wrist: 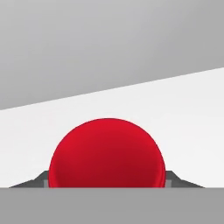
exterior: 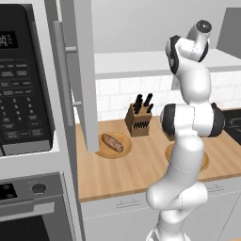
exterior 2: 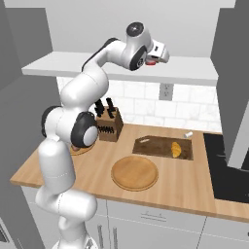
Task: From the different types of pastries on the counter, select a croissant and place it on the cutting board. Then retrieve a jar of jam from the cabinet and place it alongside the croissant on the cutting board.
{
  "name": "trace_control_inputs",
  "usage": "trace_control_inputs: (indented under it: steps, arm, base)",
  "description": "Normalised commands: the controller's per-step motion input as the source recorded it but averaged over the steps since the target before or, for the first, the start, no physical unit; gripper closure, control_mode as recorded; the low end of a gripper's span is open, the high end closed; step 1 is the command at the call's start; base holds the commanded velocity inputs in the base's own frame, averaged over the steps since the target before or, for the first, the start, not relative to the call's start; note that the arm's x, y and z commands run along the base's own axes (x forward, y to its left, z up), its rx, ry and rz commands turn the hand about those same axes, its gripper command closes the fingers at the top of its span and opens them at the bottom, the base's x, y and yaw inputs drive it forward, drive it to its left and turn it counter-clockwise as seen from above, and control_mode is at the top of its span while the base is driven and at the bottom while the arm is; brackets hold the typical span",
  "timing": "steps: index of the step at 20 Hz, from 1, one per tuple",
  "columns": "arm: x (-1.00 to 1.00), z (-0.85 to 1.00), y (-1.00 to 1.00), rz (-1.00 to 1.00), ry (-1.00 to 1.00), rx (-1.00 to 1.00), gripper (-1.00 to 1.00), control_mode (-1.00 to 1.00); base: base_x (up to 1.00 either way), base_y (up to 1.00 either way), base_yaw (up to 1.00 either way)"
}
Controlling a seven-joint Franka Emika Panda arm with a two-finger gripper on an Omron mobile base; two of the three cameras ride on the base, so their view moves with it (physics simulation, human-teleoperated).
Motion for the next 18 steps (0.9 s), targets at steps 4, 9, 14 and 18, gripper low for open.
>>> trace_control_inputs:
  steps: [4,9,14,18]
  arm:
    - [-0.2,-0.02,-0.1,0.0,-0.02,0.06,1.0,-1.0]
    - [-0.79,0.3,-0.33,0.0,0.01,0.05,1.0,-1.0]
    - [-1.0,0.74,-0.21,0.0,0.06,0.02,1.0,-1.0]
    - [-1.0,0.6,-0.01,0.05,0.0,0.0,1.0,-1.0]
  base:
    - [0.0,0.0,0.0]
    - [0.0,0.0,0.0]
    - [0.0,0.0,0.0]
    - [0.0,0.0,0.0]
